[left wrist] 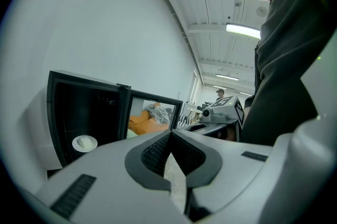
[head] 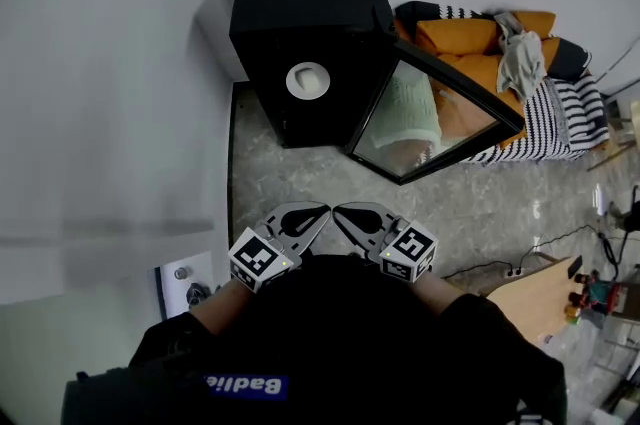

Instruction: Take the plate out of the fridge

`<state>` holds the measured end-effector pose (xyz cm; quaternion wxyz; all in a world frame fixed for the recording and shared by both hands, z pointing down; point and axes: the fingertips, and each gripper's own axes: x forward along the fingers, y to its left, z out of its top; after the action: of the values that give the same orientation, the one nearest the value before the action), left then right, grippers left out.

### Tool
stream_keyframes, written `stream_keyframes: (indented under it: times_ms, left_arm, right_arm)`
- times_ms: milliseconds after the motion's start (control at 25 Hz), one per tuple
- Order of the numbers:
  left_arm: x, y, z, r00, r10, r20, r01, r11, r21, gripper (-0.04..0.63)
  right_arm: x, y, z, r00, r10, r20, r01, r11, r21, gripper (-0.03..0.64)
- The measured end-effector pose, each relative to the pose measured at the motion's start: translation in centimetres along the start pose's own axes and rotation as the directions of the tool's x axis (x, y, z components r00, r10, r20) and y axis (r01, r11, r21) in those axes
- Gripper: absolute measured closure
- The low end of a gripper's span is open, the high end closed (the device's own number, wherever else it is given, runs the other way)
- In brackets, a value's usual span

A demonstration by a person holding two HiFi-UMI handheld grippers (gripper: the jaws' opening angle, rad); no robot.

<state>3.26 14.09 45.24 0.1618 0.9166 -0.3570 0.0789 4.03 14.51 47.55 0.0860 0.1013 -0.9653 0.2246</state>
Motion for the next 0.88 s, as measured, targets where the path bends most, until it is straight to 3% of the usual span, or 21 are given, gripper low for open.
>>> stream_keyframes:
  times_ms: [240, 640, 880]
  left_arm:
    - [-0.7, 5.5, 1.1, 0.998, -0.061, -0.01, 0.061, 0.998, 0.009, 0.589]
    - [-2.4, 12.4, 2.4, 0.986, -0.165, -0.008, 0.165, 0.986, 0.02, 0.589]
    - [-1.6, 14.6, 2.1, 0.987, -0.158, -0.015, 0.158, 0.987, -0.003, 0.589]
  right_arm:
    - [4.7, -3.1, 1.3, 0.995, -0.095, -0.025, 0.097, 0.993, 0.063, 0.607]
    - [10.9, -5.3, 4.2, 0.979, -0.202, -0.023, 0.204, 0.976, 0.082, 0.607]
    - [11.5, -8.6, 4.3, 0.96, -0.276, -0.042, 0.279, 0.954, 0.106, 0.607]
